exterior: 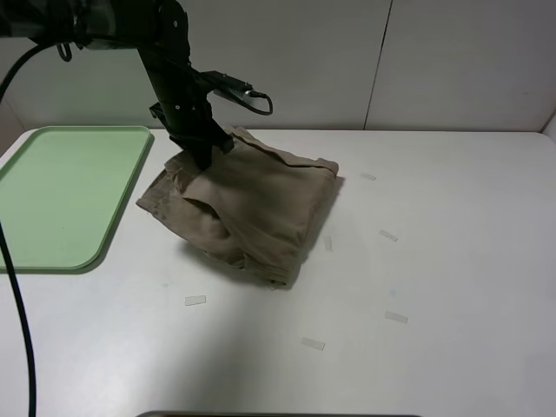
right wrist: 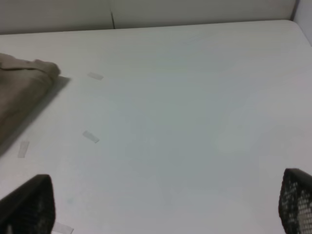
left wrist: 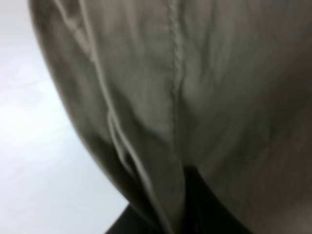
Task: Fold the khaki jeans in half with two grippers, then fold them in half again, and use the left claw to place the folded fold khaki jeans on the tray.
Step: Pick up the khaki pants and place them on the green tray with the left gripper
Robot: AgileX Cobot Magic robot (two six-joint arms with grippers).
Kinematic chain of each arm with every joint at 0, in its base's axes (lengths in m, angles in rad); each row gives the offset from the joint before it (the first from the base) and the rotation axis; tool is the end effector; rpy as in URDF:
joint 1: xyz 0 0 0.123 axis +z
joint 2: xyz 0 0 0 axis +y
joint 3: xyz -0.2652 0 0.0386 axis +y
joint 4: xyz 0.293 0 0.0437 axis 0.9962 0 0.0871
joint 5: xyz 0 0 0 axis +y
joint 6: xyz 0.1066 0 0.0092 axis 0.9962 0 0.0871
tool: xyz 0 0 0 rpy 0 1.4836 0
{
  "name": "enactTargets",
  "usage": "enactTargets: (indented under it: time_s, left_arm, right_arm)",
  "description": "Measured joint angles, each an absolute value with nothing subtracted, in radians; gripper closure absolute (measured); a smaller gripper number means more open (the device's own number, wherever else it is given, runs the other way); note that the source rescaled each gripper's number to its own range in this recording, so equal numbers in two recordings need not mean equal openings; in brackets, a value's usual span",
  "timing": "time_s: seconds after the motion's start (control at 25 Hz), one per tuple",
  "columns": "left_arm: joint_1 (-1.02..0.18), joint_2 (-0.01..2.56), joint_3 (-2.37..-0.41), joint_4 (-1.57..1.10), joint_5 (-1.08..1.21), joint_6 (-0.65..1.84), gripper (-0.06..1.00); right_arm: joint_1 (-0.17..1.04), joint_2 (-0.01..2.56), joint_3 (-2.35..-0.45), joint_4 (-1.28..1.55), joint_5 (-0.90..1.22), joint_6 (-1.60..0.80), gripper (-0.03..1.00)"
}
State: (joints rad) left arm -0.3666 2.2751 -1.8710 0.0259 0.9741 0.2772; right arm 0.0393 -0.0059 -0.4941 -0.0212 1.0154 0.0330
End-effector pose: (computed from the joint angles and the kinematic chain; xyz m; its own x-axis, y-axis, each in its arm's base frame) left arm 0.4836 -0.1832 0.1222 -0.7578 0.5990 -0.2587 0.5960 0.7968 0.0992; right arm 0.0681 0.0007 0.2943 -0.4152 0.0055 -0.9097 -0.0139 0.9998 0.0124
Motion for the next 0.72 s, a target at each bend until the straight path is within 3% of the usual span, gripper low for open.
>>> enactTargets:
  time_s: [0.36,0.72]
  left_arm:
    - [-0.293,2.220,-1.881,0.133,1.076,0.228,0.91]
    - [-0.170,2.187,-1.819,0.151,1.038,0.290,0.91]
  right_arm:
    - [0.039,-0.006,-0.494,-0.022,1.015,0.033,-0.03]
    - [0.039,-0.006,-0.494,-0.022,1.015,0.033,-0.03]
